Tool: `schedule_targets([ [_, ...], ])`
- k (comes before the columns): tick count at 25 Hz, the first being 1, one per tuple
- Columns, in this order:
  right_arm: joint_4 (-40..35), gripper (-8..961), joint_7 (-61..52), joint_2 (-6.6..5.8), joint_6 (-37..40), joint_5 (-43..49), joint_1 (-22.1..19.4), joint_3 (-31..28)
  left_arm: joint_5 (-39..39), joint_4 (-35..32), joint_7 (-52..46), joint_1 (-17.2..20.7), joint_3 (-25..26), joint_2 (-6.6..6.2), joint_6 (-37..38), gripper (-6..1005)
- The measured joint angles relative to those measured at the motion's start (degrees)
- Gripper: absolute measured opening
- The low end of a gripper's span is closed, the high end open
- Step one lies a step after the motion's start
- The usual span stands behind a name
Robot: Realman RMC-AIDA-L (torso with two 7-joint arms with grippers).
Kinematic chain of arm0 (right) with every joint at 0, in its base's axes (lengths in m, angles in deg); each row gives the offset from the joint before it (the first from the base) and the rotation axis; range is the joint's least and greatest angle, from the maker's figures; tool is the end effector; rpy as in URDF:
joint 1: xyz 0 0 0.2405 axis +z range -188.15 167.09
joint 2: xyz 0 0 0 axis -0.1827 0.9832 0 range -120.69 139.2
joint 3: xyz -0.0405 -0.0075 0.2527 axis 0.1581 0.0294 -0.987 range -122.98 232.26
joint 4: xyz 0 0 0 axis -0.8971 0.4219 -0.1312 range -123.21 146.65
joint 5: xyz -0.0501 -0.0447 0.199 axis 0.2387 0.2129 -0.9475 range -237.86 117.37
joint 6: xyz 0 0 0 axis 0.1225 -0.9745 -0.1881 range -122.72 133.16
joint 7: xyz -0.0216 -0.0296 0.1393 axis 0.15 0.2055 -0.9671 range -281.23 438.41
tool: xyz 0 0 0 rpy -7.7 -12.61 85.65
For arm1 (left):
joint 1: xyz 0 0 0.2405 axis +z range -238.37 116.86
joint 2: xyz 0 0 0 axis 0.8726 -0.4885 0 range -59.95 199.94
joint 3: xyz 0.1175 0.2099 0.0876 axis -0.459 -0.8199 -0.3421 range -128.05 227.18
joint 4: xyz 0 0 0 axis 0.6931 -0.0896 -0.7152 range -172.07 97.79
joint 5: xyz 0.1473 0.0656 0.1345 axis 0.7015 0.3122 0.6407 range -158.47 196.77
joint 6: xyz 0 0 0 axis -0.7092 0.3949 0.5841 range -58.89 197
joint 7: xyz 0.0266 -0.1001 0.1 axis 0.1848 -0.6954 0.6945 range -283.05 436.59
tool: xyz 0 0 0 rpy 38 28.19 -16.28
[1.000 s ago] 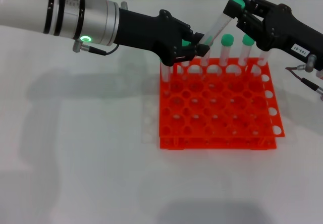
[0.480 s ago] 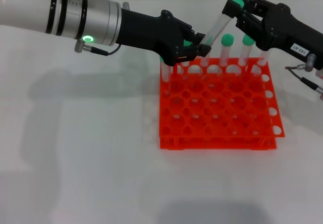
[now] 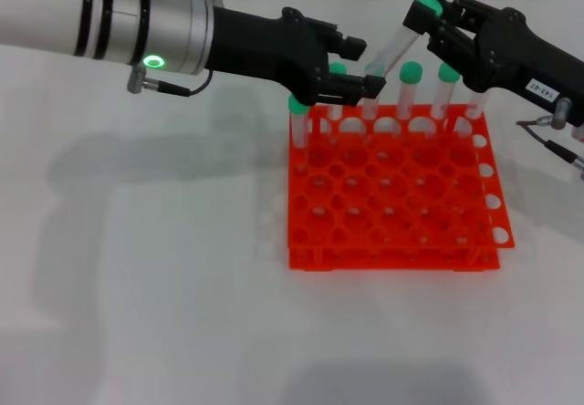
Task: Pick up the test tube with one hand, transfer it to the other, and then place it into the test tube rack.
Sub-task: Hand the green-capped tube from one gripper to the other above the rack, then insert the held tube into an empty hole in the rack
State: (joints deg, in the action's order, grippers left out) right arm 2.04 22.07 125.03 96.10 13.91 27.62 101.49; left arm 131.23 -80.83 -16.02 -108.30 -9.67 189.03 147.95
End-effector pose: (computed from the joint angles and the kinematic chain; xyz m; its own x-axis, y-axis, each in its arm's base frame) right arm 0.2126 0.3559 -0.0027 0.4726 -0.0691 -0.8786 -0.4670 -0.8651 -0.1831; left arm -0.1293 0.4006 -0.0271 0.9288 0.1601 0.3343 0.2119 -0.9694 -0.1243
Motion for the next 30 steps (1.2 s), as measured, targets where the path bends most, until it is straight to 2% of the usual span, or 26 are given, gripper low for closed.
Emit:
schedule_targets([
  [3, -0.04, 260, 0.0, -0.09, -0.18, 0.02, -0.38, 0.0, 0.36, -4.65, -3.06, 2.05, -0.03, -0.01, 1.56, 572],
  [6, -0.09, 260, 0.03, -0.25, -0.3, 0.41, -0.55, -0.01, 0.84, -12.33, -6.99, 6.44, -0.02, 0.04, 3.76, 637],
  [11, -0.74, 261, 0.15, -0.36, -0.91, 1.33, -0.78, 0.04, -1.93, -26.94, -11.45, 17.55, -0.01, 0.37, 5.96, 744],
  [14, -1.22, 261, 0.29, -0.36, -1.51, 2.15, -0.82, 0.3, -7.83, -31.66, -8.7, 26.04, -0.11, 0.42, 5.42, 808],
  [16, -2.1, 261, 0.35, -0.24, -1.96, 2.67, -0.52, 1.69, -12.62, -32.17, -4.87, 31.57, -0.11, 0.42, 4.96, 851],
  [18, -3.29, 261, 0.36, -0.04, -2.75, 2.77, -0.22, 3.38, -15.85, -31.69, -1.19, 35.63, -0.08, 0.42, 4.69, 893],
  [20, -4.26, 262, 0.4, 0.08, -3.5, 2.76, 0.07, 4.72, -18.2, -30.01, 3.03, 39.37, -0.08, 0.46, 4.67, 893],
  [25, -4.71, 262, 0.53, 0.04, -5.43, 2.76, 1.8, 7.18, -21.06, -23.54, 10.59, 43.8, 0.28, 0.42, 5.61, 893],
  [30, -5.39, 263, 3.14, 0.37, -8.03, 2.48, 2.42, 9.76, -21.4, -16.93, 16.8, 45.15, 1.4, 0.36, 6.66, 893],
])
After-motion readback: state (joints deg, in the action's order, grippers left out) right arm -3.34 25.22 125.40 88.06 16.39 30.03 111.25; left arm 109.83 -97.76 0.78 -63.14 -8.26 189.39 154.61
